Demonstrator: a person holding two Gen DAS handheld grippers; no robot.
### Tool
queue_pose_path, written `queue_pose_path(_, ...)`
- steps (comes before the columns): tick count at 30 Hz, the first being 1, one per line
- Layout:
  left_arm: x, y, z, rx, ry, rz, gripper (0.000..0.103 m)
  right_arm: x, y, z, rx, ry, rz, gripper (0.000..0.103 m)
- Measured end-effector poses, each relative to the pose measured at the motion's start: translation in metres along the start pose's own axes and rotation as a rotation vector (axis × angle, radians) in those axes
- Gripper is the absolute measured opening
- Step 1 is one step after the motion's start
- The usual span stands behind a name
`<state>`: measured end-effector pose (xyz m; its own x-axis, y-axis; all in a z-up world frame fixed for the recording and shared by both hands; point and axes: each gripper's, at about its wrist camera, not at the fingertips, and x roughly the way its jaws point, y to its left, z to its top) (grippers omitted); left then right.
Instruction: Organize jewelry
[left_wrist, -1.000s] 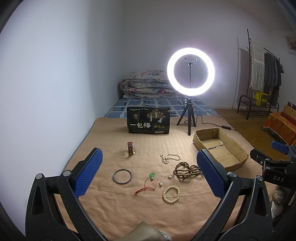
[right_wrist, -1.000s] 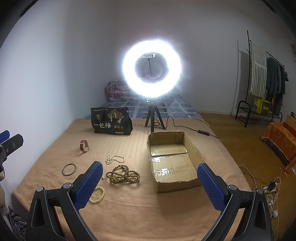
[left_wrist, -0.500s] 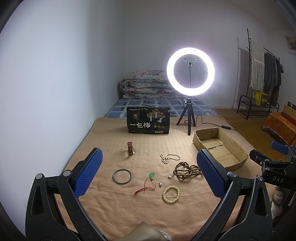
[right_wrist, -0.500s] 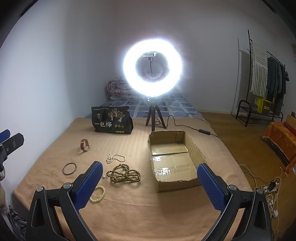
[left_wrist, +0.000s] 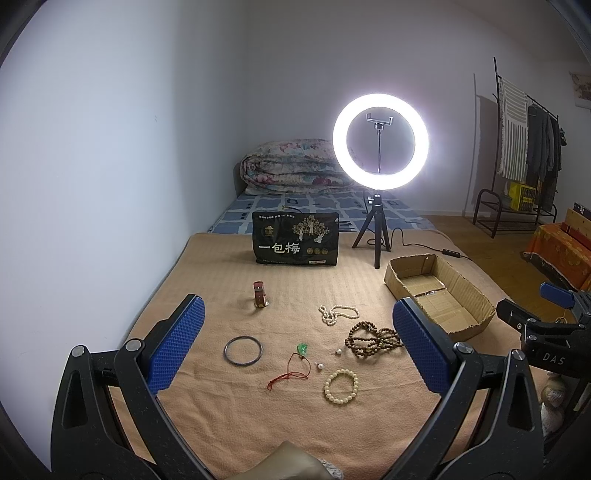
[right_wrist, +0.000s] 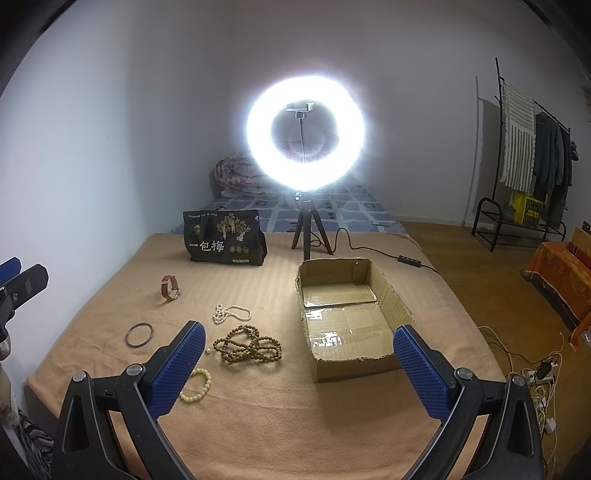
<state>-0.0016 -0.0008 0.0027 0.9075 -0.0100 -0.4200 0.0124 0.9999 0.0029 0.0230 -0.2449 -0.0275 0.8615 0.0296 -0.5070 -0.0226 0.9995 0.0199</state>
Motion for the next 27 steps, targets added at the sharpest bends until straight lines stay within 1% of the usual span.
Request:
queue_pose_path(9,0.002,-0.004,-0.002,0.002,0.019,0.006,0.103,0.005,-0.001,-0.001,0.0,0.012,0.0,0.103)
queue_pose_path(11,0.009,-0.008,-0.005,-0.001,0.029,0.011,0.103,0.008,-0.001,-0.001,-0.004,0.021,-0.004,0.103)
queue_pose_path(18,0.025,0.011,-0.005,-0.017,0.078,0.041,0.103,0.019,-0.002,0.001,-0.023,0.059,0.003,0.103)
queue_pose_path(22,0.033,0.029,-0.005,-0.029,0.098,0.067,0.103,0.03,0.003,0.008,-0.08,0.073,0.049,0.103)
queue_pose_path(25,0.041,0.043,-0.006,-0.032,0.124,0.086,0.103,0.041,0.008,0.014,-0.144,0.069,0.104,0.103)
queue_pose_path(27,0.048,0.053,-0.006,-0.035,0.147,0.1,0.103,0.054,0.012,0.019,-0.183,0.087,0.144,0.103)
